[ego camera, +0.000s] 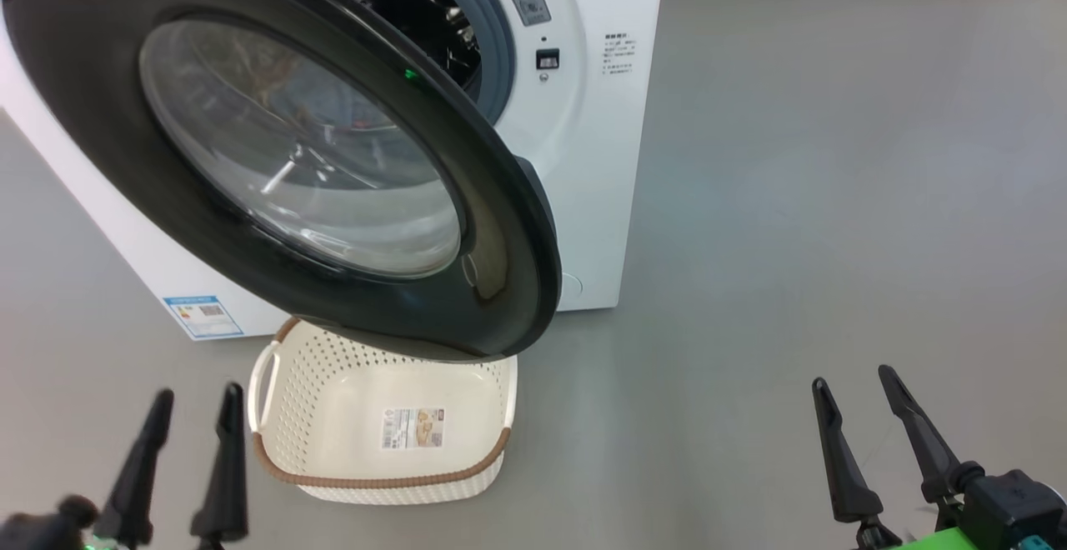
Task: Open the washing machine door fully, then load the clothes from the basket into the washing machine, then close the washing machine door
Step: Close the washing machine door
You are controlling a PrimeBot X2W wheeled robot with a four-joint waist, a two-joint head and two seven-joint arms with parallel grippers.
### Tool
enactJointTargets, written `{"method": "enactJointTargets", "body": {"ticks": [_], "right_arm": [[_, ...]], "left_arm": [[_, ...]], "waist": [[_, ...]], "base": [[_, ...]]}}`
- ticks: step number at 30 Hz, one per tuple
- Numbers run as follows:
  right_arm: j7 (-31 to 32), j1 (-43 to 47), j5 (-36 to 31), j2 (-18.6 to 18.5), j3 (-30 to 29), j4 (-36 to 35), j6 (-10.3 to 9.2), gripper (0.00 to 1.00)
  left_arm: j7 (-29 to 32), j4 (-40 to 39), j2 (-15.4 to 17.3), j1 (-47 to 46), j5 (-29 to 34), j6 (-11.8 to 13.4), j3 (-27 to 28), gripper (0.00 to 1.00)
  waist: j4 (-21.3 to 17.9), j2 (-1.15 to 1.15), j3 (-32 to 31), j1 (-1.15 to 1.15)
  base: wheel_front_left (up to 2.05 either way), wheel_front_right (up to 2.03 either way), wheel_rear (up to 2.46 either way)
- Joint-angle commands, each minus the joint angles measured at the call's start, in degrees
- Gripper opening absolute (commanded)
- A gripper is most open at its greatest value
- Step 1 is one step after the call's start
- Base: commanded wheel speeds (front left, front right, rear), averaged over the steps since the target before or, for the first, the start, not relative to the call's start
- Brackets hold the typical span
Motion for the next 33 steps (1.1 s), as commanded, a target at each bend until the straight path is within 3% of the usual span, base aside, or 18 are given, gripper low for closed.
{"method": "enactJointTargets", "body": {"ticks": [1, 13, 33], "right_arm": [[-0.3, -0.2, -1.0, -0.6, 0.9, -1.6, 0.35, 1.0], [1.2, 2.2, -2.2, -0.2, 1.0, -2.3, 0.35, 1.0], [1.5, 2.3, -2.6, -0.1, 0.9, -1.4, 0.35, 1.0]], "left_arm": [[-0.6, -1.6, 1.3, -0.6, 2.0, 1.0, 1.4, 1.0], [-1.3, 2.5, 1.6, 2.3, 11.0, 4.6, -3.2, 1.0], [-2.1, 4.7, 1.5, 2.4, 12.5, 6.1, -4.7, 1.0]], "waist": [[0.4, 0.0, -0.8, 0.0], [0.8, 0.0, -3.1, 0.0], [0.9, 0.0, -2.9, 0.0]], "base": [[0.0, 0.0, 0.0], [0.0, 0.0, 0.0], [0.0, 0.0, 0.0]]}}
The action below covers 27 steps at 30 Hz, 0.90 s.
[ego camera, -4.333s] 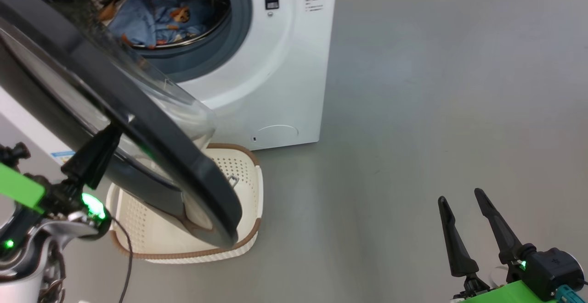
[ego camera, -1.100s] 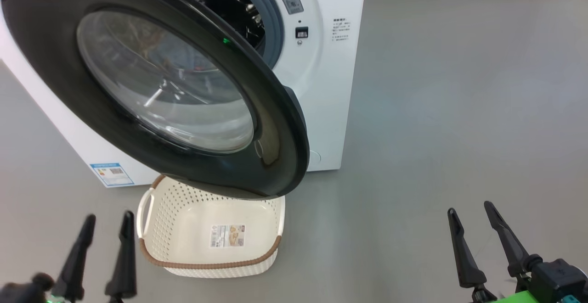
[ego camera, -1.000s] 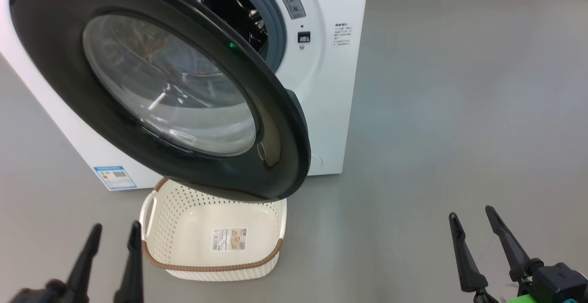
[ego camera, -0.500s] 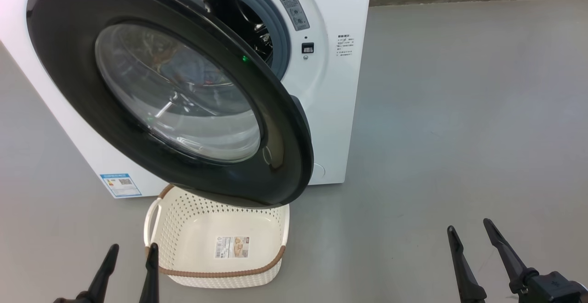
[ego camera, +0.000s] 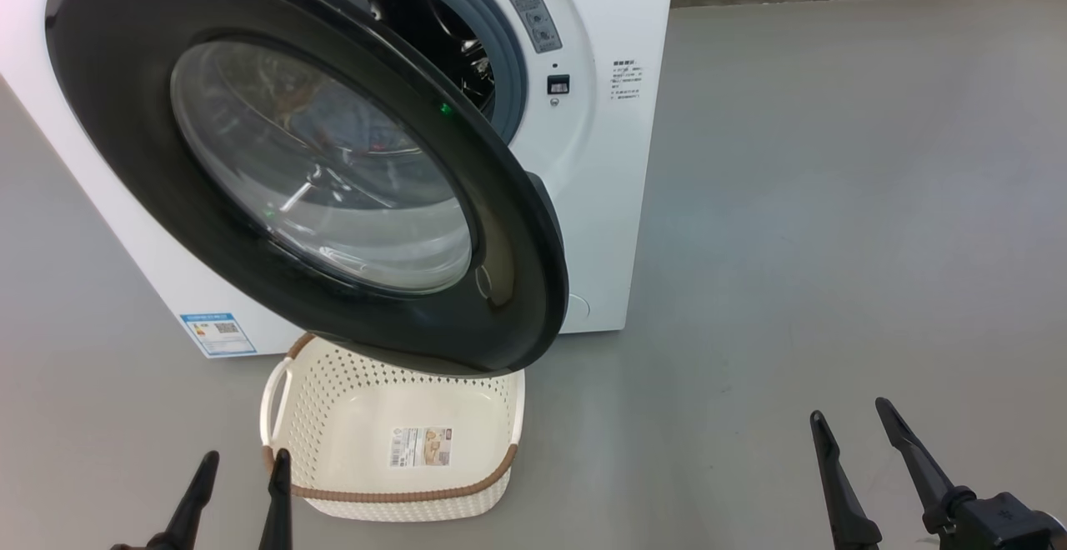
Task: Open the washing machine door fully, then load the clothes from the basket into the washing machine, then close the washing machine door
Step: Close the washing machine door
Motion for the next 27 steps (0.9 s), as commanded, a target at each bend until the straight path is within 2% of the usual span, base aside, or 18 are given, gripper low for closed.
{"method": "enactJointTargets", "body": {"ticks": [1, 5, 6, 7, 8, 9, 19, 27], "right_arm": [[-0.1, -1.1, -0.3, -0.5, 1.4, -1.2, 0.35, 1.0], [-0.2, -1.2, 0.1, -0.5, 0.9, -1.1, 0.35, 1.0], [-0.2, -1.2, 0.1, -0.4, 1.0, -1.1, 0.35, 0.65], [-0.1, -1.2, 0.1, -0.5, 1.1, -1.1, 0.35, 0.44], [0.0, -1.2, 0.2, -0.5, 1.3, -1.2, 0.35, 0.17], [0.1, -1.3, 0.3, -0.5, 1.3, -1.2, 0.35, 0.0], [0.5, -2.2, 1.5, -1.1, 1.5, -0.1, 0.35, 0.0], [0.8, -3.9, 2.9, -2.7, 1.2, 2.2, 0.35, 0.0]], "left_arm": [[-0.6, -0.9, 0.6, -1.4, 0.8, 0.8, 1.7, 1.0], [-0.7, -0.8, 0.6, -1.6, 1.0, 1.0, 1.4, 1.0], [-0.7, -0.8, 0.7, -1.6, 1.0, 1.0, 1.3, 1.0], [-0.7, -0.7, 0.6, -1.7, 1.0, 1.1, 1.3, 1.0], [-0.7, -0.7, 0.6, -1.7, 1.1, 1.1, 1.2, 1.0], [-0.8, -0.6, 0.6, -1.7, 1.0, 1.2, 1.1, 1.0], [-1.2, -0.4, 0.8, -2.4, 1.3, 1.4, 0.6, 1.0], [-1.8, -0.1, 0.6, -3.4, 1.2, 1.3, -0.2, 1.0]], "waist": [[-0.1, 0.0, 0.0, 0.0], [-0.2, 0.0, -0.1, 0.0], [-0.2, 0.0, -0.1, 0.0], [-0.2, 0.0, -0.1, 0.0], [-0.2, 0.0, -0.1, 0.0], [-0.2, 0.0, -0.1, 0.0], [0.2, 0.0, 0.1, 0.0], [2.7, 0.0, 0.5, 0.0]], "base": [[0.0, 0.0, 0.0], [0.0, 0.0, 0.0], [0.0, 0.0, 0.0], [0.0, 0.0, 0.0], [0.0, 0.0, 0.0], [0.0, 0.0, 0.0], [0.0, 0.0, 0.0], [0.0, 0.0, 0.0]]}}
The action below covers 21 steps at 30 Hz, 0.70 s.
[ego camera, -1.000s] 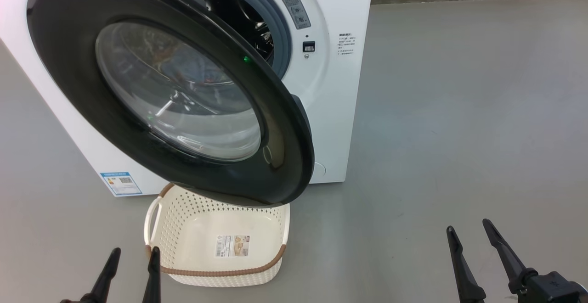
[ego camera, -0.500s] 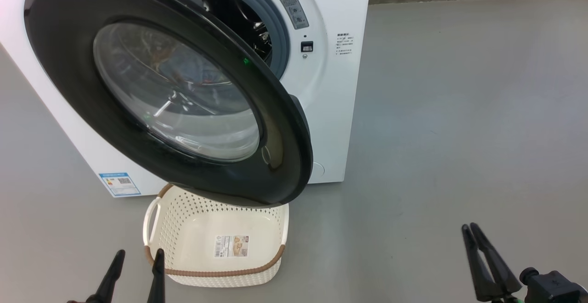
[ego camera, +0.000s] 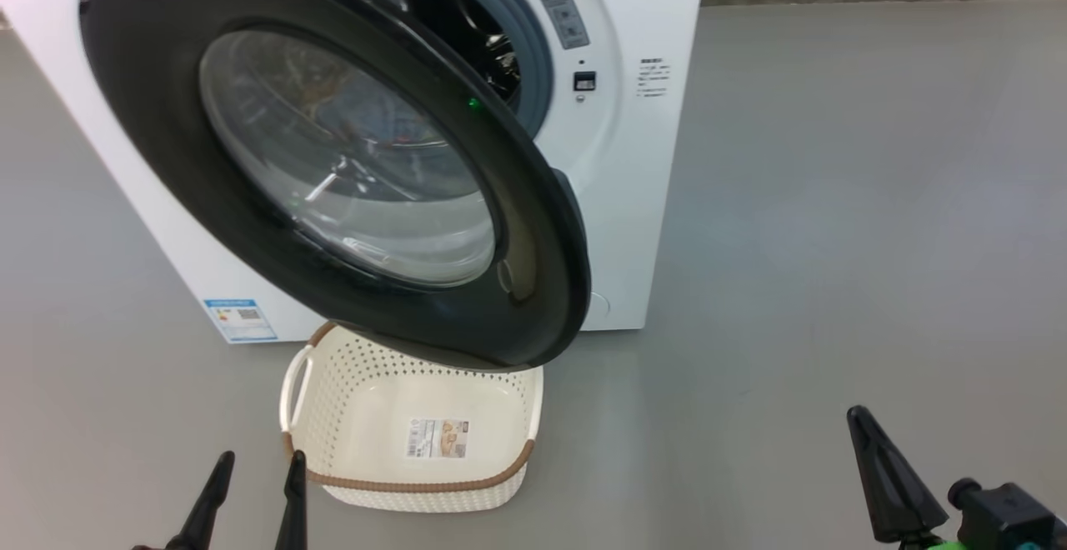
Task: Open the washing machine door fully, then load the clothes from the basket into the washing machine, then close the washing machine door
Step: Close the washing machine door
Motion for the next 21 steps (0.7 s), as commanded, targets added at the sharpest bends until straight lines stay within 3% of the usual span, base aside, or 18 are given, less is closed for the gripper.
{"method": "enactJointTargets", "body": {"ticks": [1, 21], "right_arm": [[0.2, -3.3, 1.1, -1.5, 1.4, -0.5, 0.35, 0.0], [-1.3, -20.1, 4.1, -4.9, 3.6, 15.0, 0.35, 0.0]], "left_arm": [[-0.8, -0.8, 0.6, -3.2, 0.3, 0.4, 1.4, 1.0], [-3.6, 1.8, -1.2, -7.4, 0.4, -0.9, -2.2, 1.0]], "waist": [[1.3, 0.0, 0.3, 0.0], [10.6, 0.0, 3.2, 0.0]], "base": [[0.0, 0.0, 0.0], [0.0, 0.0, 0.0]]}}
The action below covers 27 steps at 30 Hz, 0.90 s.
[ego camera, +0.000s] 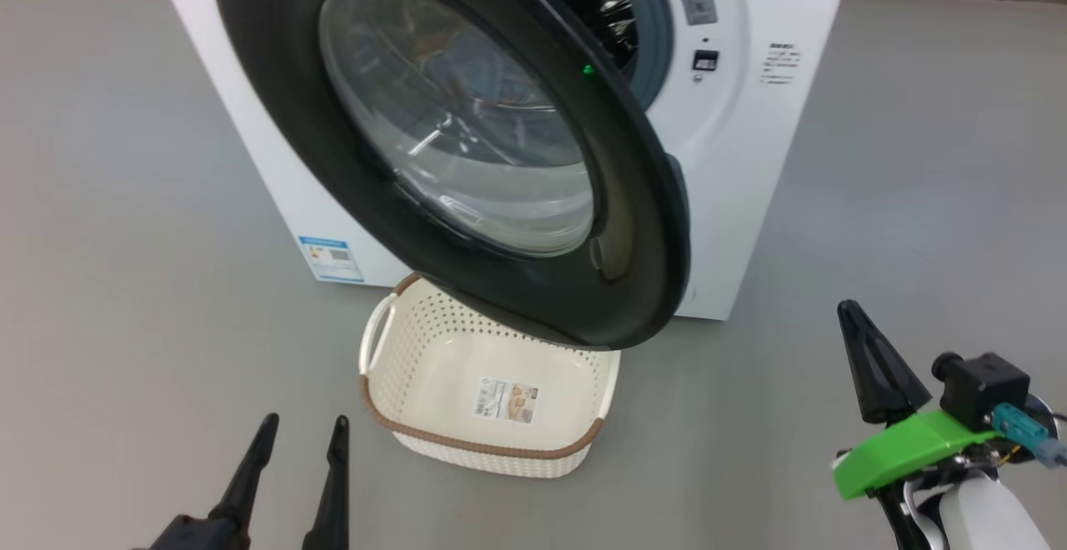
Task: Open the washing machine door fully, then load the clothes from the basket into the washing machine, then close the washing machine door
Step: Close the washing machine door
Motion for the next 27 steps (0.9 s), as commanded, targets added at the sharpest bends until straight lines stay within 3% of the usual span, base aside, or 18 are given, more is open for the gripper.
{"method": "enactJointTargets", "body": {"ticks": [1, 11, 16, 22, 27], "right_arm": [[-0.7, -2.8, 0.7, -0.6, 1.8, -0.1, 0.35, 0.0], [-1.8, -14.7, 0.9, -1.2, 1.6, 10.7, 0.35, 0.0], [-2.1, -21.2, 1.2, -1.8, 0.4, 11.9, 0.35, 0.0], [-2.1, -27.8, 0.9, -2.1, 0.6, 5.6, 0.35, 0.0], [-1.9, -31.9, 0.7, -1.8, 7.0, -4.9, 0.35, 0.0]], "left_arm": [[-0.8, -0.5, 0.3, -3.0, 0.2, -0.4, 1.5, 1.0], [-2.7, 1.2, -0.4, -4.8, 0.0, -0.6, 0.7, 1.0], [-3.4, 1.8, -0.7, -5.4, 0.0, -0.5, 0.5, 1.0], [-3.9, 2.0, -0.6, -5.8, 0.1, -0.1, 0.5, 1.0], [-3.9, 1.6, 0.1, -5.9, 0.2, 0.4, 1.1, 1.0]], "waist": [[1.9, 0.0, 0.9, 0.0], [4.6, 0.0, 2.6, 0.0], [5.1, 0.0, 3.3, 0.0], [5.2, 0.0, 3.5, 0.0], [4.9, 0.0, 3.6, 0.0]], "base": [[0.0, 0.0, 0.0], [0.0, 0.0, 0.0], [0.0, 0.0, 0.0], [0.0, 0.0, 0.0], [0.0, 0.0, 0.0]]}}
